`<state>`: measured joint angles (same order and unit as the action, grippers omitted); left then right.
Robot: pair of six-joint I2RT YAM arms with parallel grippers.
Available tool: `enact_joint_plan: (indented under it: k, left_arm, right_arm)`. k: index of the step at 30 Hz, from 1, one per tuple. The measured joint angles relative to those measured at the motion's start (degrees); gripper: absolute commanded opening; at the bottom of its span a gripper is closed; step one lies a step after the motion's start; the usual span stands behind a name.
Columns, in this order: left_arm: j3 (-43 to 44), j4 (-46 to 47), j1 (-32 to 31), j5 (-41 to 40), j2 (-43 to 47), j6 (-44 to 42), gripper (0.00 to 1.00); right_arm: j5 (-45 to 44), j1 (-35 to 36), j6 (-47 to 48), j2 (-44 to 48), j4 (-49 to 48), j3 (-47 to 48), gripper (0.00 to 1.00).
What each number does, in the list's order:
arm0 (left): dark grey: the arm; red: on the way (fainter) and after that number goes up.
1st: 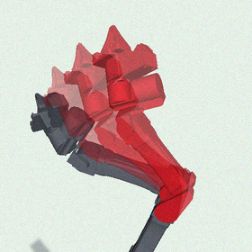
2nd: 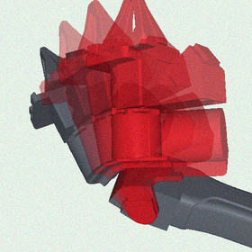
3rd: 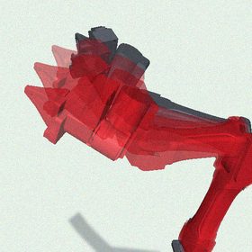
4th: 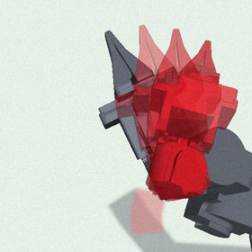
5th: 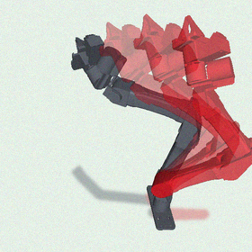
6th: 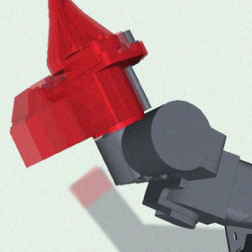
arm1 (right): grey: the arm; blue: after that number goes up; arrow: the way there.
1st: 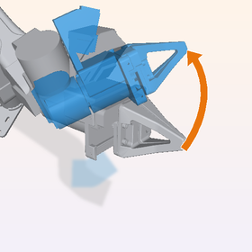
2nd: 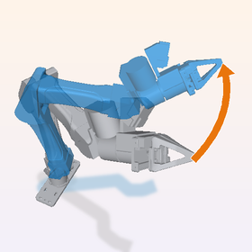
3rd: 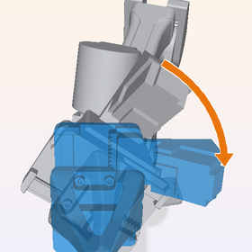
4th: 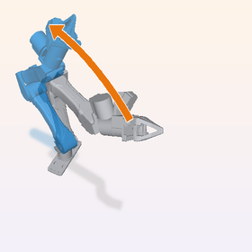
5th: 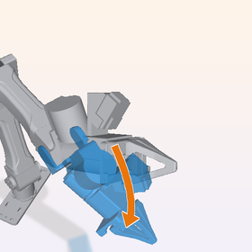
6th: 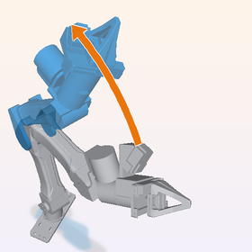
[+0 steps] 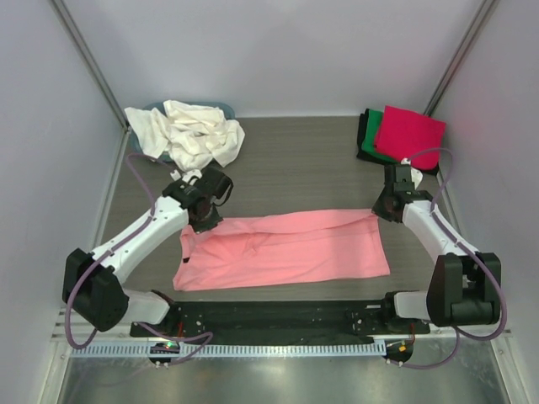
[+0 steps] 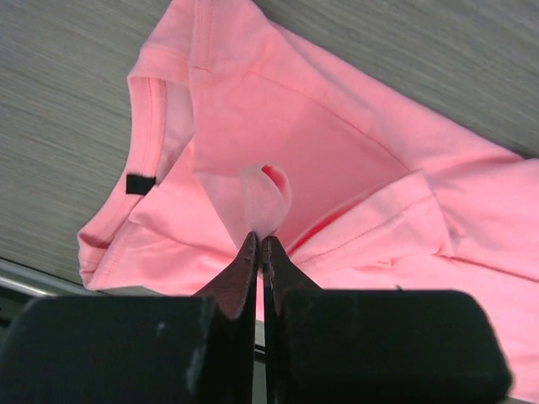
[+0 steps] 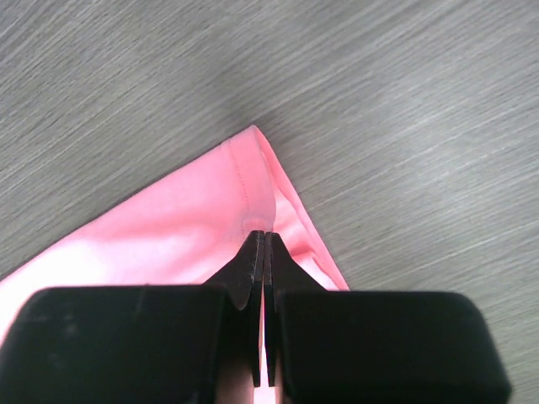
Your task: Fold and stack the t-shirts
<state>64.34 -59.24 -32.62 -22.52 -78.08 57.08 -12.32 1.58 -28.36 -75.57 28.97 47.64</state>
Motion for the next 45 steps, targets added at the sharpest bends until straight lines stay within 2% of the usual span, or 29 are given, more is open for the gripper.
enact_joint_plan:
  k: [8,9,10,11,12,13,14,15,20,23,26,30,35,40,45]
  left_arm:
    - [-6.97,-1.14,-3.41,-0.39,5.22,4.13,0.01]
    - [-7.98,-1.27,-3.72,-0.39,5.7,4.42,0.06]
    - [-8.63,-1.42,-3.87,-0.35,6.1,4.61,0.12]
    - [-9.49,-1.31,-4.22,-0.39,6.67,4.87,0.19]
    - [-10.51,-1.31,-4.57,-0.28,7.48,5.22,0.41]
    - [-11.56,-1.4,-4.92,-0.04,8.33,5.2,0.51]
    - [-12.59,-1.49,-5.2,0.39,9.22,5.46,0.57]
    - [-13.57,-1.51,-5.44,0.74,10.25,5.77,0.64]
    - [-16.94,-1.99,-6.12,1.75,16.74,7.08,0.67]
    - [-17.68,-1.66,-6.25,1.64,21.46,7.48,0.69]
    - [-18.23,0.31,-6.27,1.46,22.58,7.45,0.71]
    - [-19.21,5.53,-6.25,1.51,15.91,7.17,0.71]
    - [-21.59,15.06,-4.17,3.93,2.05,5.57,0.68]
    - [-20.46,20.11,-1.09,5.66,-5.33,3.91,0.67]
    - [-12.5,21.18,-0.94,5.6,-14.05,1.9,0.65]
  right_arm:
    - [0.0,-0.31,-0.24,4.57,-0.22,-3.98,0.01]
    - [0.0,-0.31,-0.31,5.16,-0.07,-4.85,0.01]
    - [0.0,-0.33,-0.35,5.27,-0.02,-5.07,0.1]
    - [0.02,-0.33,-0.5,5.7,0.09,-5.55,0.3]
    - [0.07,-0.35,-0.68,6.03,0.26,-5.86,0.55]
    - [0.11,-0.44,-1.2,6.38,0.42,-6.08,0.87]
    - [0.13,-0.55,-1.36,6.8,0.74,-6.25,0.97]
    - [-0.02,-0.59,-1.18,7.21,1.07,-6.34,1.0]
    - [1.18,-0.61,-1.53,10.64,2.82,-6.16,0.98]
    - [5.44,0.0,-1.84,11.61,1.88,-5.4,0.96]
    - [10.25,3.17,-1.97,9.18,-0.35,-4.13,0.96]
    - [15.08,7.87,-1.81,0.07,-3.93,-1.97,0.95]
    - [16.7,8.81,-1.57,-8.57,-5.22,-2.45,0.95]
    - [16.35,8.83,-2.21,-7.91,-7.61,-4.39,0.97]
    - [16.92,9.33,-5.05,-2.54,-12.07,-10.25,1.0]
